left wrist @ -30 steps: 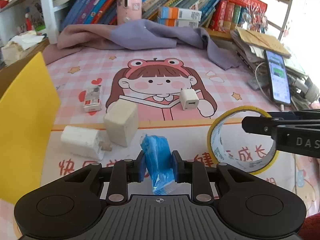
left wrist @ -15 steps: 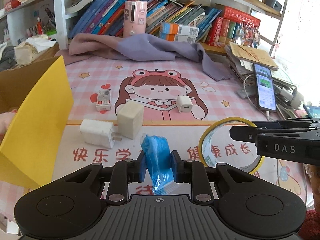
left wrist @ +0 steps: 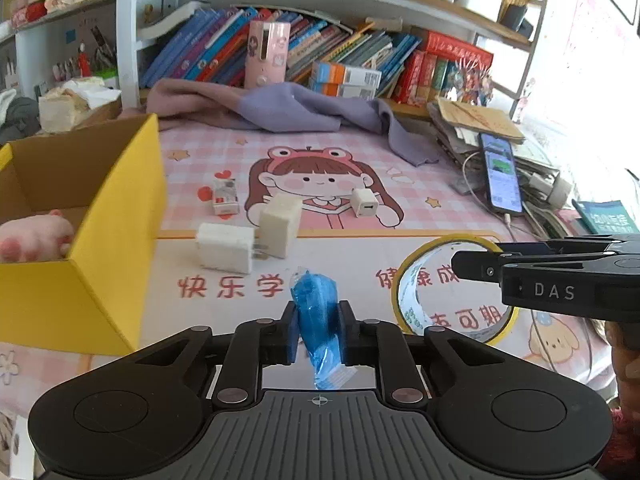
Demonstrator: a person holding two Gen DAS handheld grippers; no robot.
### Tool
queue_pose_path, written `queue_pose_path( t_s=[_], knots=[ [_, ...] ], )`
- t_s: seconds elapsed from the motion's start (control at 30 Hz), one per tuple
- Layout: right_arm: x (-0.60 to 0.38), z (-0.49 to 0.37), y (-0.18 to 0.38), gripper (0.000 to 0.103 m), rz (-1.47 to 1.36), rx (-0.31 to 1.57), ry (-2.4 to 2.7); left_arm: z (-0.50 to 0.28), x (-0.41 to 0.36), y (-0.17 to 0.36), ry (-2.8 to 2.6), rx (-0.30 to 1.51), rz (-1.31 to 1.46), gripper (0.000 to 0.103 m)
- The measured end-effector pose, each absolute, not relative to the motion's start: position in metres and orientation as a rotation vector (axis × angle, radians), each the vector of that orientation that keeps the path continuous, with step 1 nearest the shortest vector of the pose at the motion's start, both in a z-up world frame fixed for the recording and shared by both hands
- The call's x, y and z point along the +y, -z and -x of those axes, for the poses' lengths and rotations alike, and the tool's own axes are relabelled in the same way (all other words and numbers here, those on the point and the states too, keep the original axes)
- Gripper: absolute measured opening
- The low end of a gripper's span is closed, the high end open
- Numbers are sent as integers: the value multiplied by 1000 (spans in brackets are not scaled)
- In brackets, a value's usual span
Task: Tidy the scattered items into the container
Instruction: 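Lift the blue packet and tape roll and carry both toward the yellow box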
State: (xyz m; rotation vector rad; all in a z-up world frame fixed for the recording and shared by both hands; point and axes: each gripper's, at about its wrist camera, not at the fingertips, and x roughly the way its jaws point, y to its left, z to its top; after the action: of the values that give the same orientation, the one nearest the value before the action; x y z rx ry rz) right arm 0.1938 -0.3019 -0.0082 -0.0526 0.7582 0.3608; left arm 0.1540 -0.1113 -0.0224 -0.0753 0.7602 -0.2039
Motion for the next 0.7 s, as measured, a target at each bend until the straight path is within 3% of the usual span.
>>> queue_pose_path(
  t_s=[0.7],
  knots=[
    [-224, -73, -2, 37, 42, 731, -284, -69, -31, 7, 303, 700, 63, 13]
  ],
)
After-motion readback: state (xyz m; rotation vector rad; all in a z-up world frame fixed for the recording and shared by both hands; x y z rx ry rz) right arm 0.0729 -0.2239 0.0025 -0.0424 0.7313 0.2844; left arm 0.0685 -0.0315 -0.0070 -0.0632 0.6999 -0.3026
